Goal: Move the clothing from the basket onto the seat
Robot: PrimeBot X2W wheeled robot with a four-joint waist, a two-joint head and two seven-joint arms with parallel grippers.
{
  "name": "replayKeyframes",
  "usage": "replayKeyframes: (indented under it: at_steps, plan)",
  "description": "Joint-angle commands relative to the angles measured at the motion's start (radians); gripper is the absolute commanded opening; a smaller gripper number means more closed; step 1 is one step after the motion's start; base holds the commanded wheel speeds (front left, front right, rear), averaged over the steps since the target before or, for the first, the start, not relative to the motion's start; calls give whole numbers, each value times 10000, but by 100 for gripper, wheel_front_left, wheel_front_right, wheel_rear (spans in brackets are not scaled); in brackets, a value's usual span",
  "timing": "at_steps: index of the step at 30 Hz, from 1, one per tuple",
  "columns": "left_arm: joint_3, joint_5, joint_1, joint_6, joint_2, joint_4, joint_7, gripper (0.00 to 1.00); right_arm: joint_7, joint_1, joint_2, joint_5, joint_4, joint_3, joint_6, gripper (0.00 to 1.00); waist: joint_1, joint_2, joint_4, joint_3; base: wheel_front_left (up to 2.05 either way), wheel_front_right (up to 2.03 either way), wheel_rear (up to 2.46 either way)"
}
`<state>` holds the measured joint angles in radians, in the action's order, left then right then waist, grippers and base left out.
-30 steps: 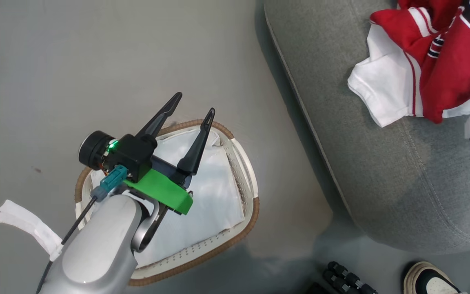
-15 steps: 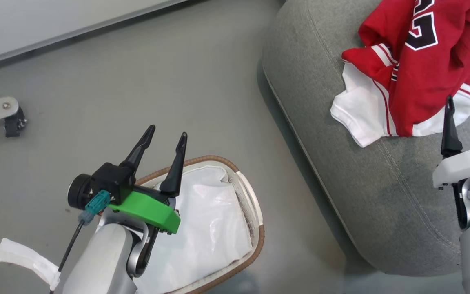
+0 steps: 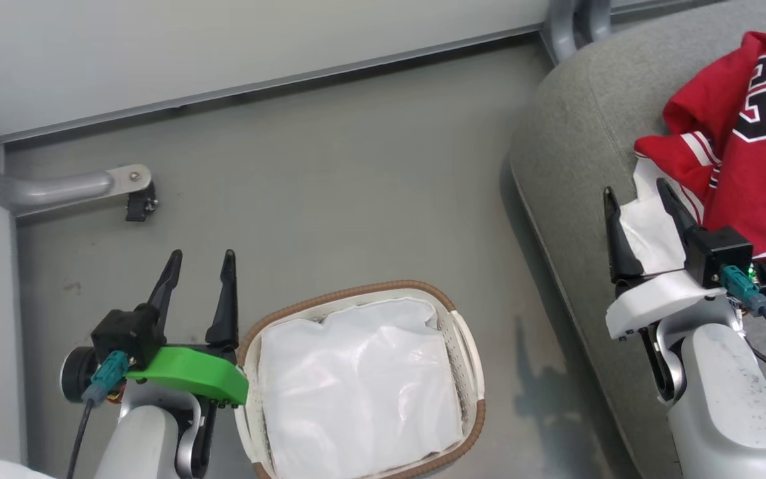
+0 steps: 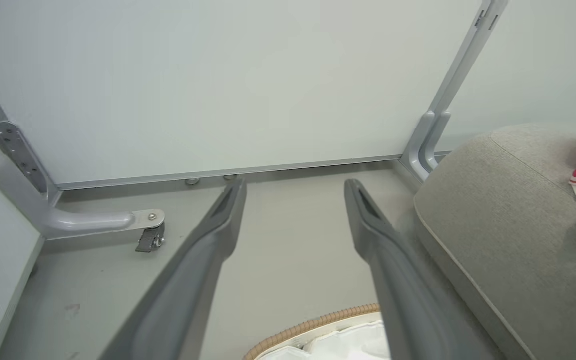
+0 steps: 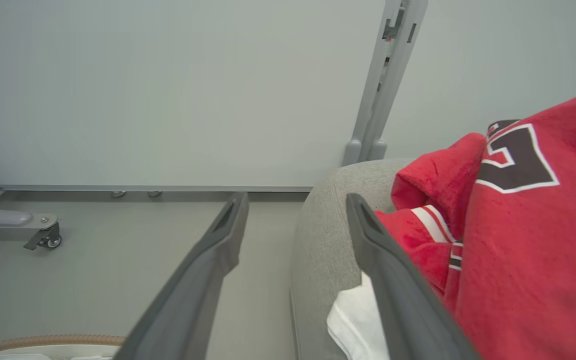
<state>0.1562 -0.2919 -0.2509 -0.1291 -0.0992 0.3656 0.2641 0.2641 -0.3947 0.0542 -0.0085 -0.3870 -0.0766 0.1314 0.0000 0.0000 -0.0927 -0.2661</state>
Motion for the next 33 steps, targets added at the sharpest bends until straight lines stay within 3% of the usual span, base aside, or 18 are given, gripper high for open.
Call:
replayKeyframes:
  at_steps: [1,12,26,27,33]
  plan:
    - [-164,83,224,-28,70,59,4,100,4,235,24,90,7,129,-14,100,0,0,602,534,0,0,0]
    - [-1138,250,1015,-28,338,147,4,100,4,800,-7,918,16,1213,-13,100,0,0,1040,1171,0,0,0]
    - [-1325,-24,1982,-29,454,100,4,100,4,1812,-11,1221,-56,1289,-14,100,0,0,1227,1858,0,0,0]
    - [-1310,-45,1899,2,456,133,-3,0,0,1670,-54,1159,-59,1282,0,0,0,0,1215,1837,0,0,0]
    - [-1312,-584,1946,1,510,358,-146,0,-216,1812,-104,1721,-336,1151,0,0,0,0,1212,1865,0,0,0]
